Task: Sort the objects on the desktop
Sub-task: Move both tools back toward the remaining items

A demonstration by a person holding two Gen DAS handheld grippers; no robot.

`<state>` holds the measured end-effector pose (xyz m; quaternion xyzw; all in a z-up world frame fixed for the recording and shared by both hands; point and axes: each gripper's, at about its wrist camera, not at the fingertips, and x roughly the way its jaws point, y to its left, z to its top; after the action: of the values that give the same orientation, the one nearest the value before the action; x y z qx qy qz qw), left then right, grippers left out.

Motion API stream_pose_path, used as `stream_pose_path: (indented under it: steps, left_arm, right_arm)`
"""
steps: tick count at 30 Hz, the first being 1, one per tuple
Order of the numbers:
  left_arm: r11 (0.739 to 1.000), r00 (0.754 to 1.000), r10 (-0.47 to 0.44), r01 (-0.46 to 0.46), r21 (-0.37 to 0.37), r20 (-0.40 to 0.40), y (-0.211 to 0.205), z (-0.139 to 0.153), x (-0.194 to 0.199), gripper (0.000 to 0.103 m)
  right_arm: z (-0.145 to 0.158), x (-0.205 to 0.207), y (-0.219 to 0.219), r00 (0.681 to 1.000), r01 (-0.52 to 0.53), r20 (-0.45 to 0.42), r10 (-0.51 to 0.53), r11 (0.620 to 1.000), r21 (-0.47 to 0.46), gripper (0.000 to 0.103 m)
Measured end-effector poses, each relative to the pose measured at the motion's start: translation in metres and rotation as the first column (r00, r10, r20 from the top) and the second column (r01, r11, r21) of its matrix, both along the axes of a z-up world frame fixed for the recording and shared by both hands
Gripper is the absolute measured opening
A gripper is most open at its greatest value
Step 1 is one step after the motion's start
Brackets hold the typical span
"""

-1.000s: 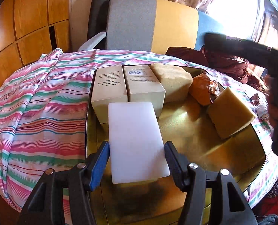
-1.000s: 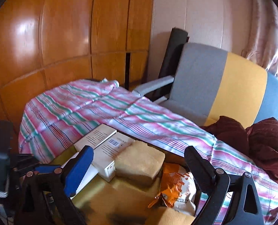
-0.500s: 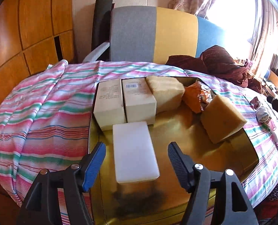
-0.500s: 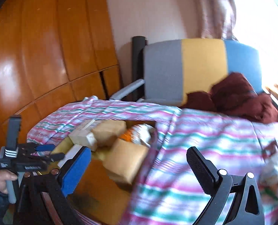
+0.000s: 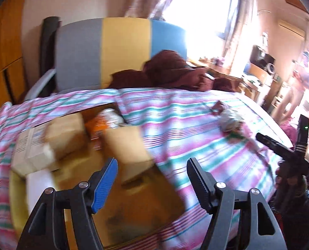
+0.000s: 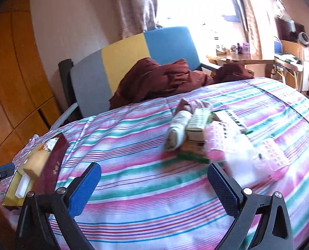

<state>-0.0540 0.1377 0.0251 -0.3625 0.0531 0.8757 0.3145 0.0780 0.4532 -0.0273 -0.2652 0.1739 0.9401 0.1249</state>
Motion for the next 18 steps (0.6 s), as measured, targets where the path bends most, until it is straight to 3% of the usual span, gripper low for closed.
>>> stream_pose_path:
  steps: [8, 18]
  left_arm:
    - [0.977, 0.977, -0.212, 0.213, -0.029, 0.027, 0.136, -0.007, 0.008, 0.071]
    - [0.957, 0.955, -0.275, 0.283, -0.067, 0.111, 0.235, -0.042, -0.01, 0.071]
  right_arm:
    - [-0.013, 0.028, 0.039, 0.996, 0.086, -0.014, -0.086, 0.996, -0.008, 0.103]
    - [-0.017, 0.037, 0.056, 0.993, 0.112, -0.039, -0.111, 0.993, 0.032, 0.103]
